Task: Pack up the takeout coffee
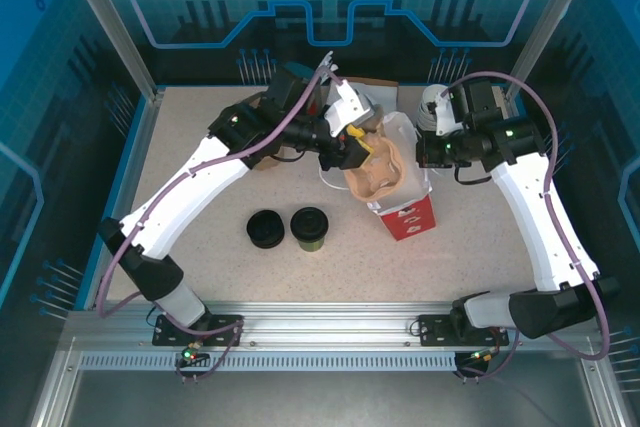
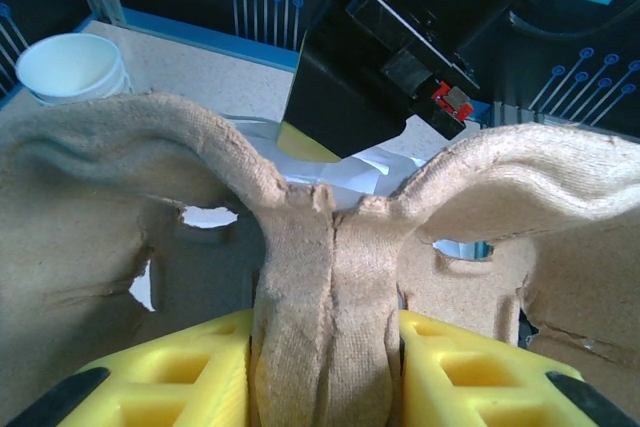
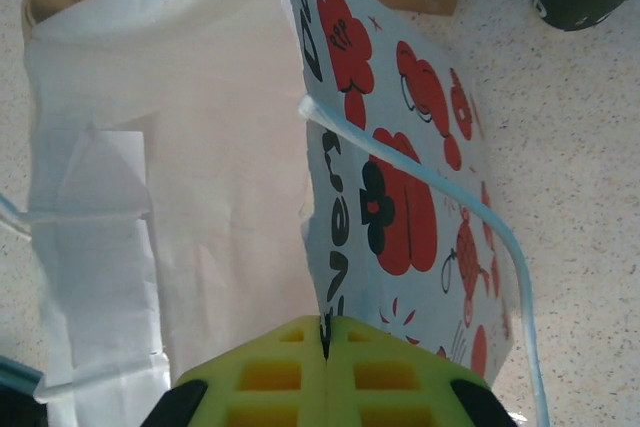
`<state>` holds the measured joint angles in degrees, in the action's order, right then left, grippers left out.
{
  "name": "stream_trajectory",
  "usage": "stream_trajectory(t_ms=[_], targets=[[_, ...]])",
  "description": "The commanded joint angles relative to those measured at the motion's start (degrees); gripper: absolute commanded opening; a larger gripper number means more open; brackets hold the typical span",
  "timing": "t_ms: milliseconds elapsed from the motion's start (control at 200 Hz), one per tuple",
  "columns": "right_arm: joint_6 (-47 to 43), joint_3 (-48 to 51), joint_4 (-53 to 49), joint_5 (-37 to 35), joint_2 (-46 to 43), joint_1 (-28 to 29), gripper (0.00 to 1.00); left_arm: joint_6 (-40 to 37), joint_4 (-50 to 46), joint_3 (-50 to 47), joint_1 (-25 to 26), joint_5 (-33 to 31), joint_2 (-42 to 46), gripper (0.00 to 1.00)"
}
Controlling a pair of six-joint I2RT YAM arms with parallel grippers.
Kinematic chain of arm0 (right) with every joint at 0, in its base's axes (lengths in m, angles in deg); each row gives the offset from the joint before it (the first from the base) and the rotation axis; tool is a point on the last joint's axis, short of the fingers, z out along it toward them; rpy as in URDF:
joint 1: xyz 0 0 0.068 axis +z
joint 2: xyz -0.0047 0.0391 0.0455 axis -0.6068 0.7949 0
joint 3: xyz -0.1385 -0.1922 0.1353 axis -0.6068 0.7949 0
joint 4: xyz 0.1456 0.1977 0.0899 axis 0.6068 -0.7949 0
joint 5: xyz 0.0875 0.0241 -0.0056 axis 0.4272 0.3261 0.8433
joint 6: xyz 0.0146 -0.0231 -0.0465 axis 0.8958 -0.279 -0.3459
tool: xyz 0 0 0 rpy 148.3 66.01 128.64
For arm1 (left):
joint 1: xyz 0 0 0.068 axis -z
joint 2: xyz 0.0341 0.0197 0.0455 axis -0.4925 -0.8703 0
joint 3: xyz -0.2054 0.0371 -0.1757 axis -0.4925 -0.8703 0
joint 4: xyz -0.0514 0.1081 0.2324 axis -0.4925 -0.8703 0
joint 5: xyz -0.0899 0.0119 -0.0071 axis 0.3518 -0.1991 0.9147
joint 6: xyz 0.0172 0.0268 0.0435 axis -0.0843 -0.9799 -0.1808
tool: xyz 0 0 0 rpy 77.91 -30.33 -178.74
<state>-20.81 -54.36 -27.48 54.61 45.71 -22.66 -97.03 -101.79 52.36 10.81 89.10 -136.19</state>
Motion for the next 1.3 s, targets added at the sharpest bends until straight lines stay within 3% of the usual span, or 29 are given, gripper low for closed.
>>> stream_trajectory(t_ms=[0, 870, 1106, 1296], targets=[[-0.6, 1.2, -0.7, 3.2, -1.8, 0.8, 0.0, 1.1, -0.7, 2.2, 0.2, 4.4, -2.1, 0.36], [1.4, 6.0, 1.5, 10.1, -5.6, 1.3, 0.0, -1.1, -2.5, 0.2, -0.9, 6.4, -13.4, 0.36], [3.1, 6.6, 2.1, 12.0, -5.8, 1.4, 0.0, -2.9, -1.6, -1.9, -0.9, 5.4, -14.6, 0.36], [5.0, 7.1, 2.6, 13.0, -5.9, 1.3, 0.0, -6.0, 0.2, -4.7, 0.4, 1.0, -14.9, 0.36]])
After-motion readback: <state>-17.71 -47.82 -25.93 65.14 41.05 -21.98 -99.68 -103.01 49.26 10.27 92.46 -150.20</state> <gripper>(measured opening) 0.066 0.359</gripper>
